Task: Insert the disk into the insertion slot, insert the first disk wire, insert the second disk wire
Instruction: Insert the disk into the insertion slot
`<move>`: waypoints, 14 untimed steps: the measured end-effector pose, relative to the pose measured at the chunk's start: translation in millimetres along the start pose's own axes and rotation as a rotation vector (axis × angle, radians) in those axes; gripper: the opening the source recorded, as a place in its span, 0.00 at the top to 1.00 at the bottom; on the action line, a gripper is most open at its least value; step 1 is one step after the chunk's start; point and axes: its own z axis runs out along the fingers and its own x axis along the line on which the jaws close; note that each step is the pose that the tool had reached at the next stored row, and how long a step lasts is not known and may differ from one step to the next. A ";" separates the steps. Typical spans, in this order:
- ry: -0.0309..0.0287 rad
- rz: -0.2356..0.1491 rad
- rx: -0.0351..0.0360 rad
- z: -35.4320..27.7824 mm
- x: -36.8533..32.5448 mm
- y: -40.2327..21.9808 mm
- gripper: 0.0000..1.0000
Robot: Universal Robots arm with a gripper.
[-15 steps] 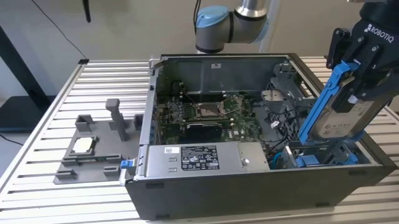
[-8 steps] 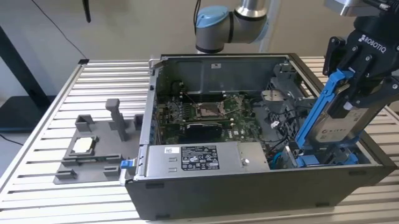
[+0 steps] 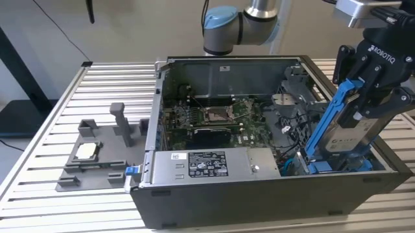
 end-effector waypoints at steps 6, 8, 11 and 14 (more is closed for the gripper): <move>0.0000 0.000 -0.0021 3.6 0.0 1.0 0.67; 0.0001 0.000 -0.0032 4.8 0.0 1.4 0.67; 0.0003 0.000 -0.0040 7.4 0.0 1.8 0.67; 0.0004 0.000 -0.0041 11.8 -0.1 1.9 0.67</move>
